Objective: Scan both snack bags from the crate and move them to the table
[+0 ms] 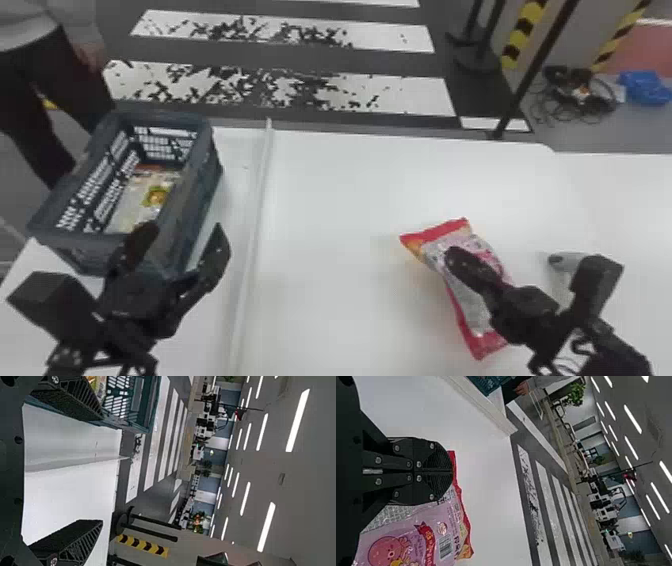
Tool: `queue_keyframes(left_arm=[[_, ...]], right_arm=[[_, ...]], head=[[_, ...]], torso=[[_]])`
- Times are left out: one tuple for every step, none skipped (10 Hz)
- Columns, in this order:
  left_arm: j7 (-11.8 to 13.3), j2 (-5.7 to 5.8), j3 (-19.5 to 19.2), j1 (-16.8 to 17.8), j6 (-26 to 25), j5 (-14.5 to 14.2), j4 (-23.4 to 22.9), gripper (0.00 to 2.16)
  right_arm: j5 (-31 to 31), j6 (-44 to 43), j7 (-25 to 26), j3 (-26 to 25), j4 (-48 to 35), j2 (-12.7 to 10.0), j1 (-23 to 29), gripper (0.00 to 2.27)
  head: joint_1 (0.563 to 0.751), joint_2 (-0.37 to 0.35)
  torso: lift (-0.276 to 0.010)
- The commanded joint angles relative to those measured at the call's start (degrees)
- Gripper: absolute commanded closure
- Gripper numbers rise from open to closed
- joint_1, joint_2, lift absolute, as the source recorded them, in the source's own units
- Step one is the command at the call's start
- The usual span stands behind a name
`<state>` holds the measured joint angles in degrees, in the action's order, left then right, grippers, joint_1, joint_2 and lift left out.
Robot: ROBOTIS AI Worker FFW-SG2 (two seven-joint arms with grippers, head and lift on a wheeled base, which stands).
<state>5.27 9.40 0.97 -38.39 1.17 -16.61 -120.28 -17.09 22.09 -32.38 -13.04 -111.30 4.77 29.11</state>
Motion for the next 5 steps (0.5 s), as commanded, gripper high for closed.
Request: queue_keyframes(left_arm=[[0.0,0.35,0.0,0.07,0.09,-0.09,0.14,0.07],[0.0,0.44,0.0,0.16,0.27,-0.26,0.22,0.07],[0.18,0.44,0.17,0.25,0.45,-0.26,0.4,0.07],[0.44,0.44,0.35,0.6,0.45,-0.26,0.58,0.07],[0.44,0.62,0.44,0.69,0.45,-0.26,0.66,0.07]], right_arm=[[1.71,-2.09,1.44,1.62,2.23,-0.02,-1.07,2.25],[3.82,-3.32,3.64,2.59,4.16,-0.02,-2.21,2.25],[5.75,-4.55,6.54,3.38,6.27,-0.02,-3.27,2.25],[6.28,-5.43,9.27,3.38,8.2,-0.02,-4.32,2.25],[7.15,-5.78,10.85,3.2,10.31,-0.02,-5.82,2.25]], head=[[0.695,-0.038],[0.695,-0.032],[0.695,-0.033],[0.695,-0.042],[0.695,-0.059]], torso=[[-0.087],[-0.087],[-0.087],[-0.087],[-0.087]])
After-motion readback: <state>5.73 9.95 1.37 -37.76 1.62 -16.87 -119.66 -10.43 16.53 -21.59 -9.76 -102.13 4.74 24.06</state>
